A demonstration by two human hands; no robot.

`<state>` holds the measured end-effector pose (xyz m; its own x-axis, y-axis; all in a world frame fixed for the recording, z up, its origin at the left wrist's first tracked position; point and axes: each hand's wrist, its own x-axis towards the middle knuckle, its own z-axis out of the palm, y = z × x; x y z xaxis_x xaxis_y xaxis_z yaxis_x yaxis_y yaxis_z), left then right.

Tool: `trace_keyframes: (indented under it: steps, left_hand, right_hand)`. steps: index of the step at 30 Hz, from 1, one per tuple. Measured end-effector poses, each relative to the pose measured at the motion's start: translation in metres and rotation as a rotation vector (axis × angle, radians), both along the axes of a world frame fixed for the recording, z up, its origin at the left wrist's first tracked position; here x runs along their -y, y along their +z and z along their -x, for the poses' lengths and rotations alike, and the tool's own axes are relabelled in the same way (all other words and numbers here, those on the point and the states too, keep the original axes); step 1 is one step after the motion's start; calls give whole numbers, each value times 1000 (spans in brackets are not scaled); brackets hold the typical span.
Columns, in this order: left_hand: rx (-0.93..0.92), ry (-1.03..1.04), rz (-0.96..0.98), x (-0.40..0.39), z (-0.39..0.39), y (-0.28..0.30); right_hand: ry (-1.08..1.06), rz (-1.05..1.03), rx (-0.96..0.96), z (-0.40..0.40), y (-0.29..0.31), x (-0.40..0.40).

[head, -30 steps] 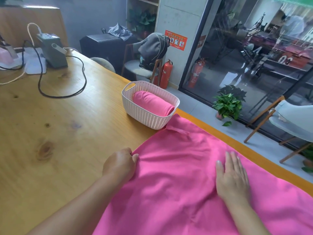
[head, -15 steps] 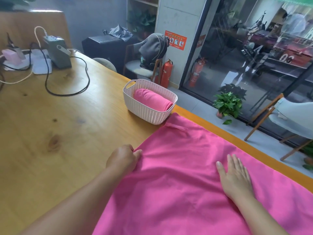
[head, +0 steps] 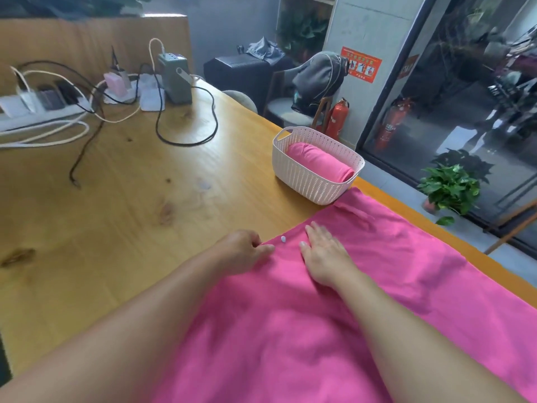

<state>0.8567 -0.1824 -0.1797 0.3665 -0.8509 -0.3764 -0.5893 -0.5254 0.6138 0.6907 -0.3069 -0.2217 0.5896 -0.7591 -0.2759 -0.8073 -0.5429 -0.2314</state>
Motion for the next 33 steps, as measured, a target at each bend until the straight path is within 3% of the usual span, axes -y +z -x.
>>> trace_keyframes:
  steps: [5, 14, 19, 22, 25, 29, 33]
  left_hand:
    - [-149, -20, -116, -32, -23, -1]
    - [-40, -47, -87, -72, -38, -5]
    - [-242, 55, 3, -87, -40, -5]
    - [-147, 29, -31, -92, -37, -4]
    - [-37, 34, -46, -95, -36, -7]
    - [84, 14, -97, -100, -34, -11]
    - [59, 28, -164, -116, -39, -9]
  right_hand:
    - [-19, 56, -43, -2, -5, 3]
    - [-63, 157, -22, -4, -15, -4]
    - [-91, 135, -69, -9, -8, -6]
    - [-159, 169, -24, -20, 3, -30]
    - [-88, 143, 91, -43, 11, -85]
    - [48, 29, 65, -56, -3, -132]
    - [93, 62, 31, -50, -11, -124]
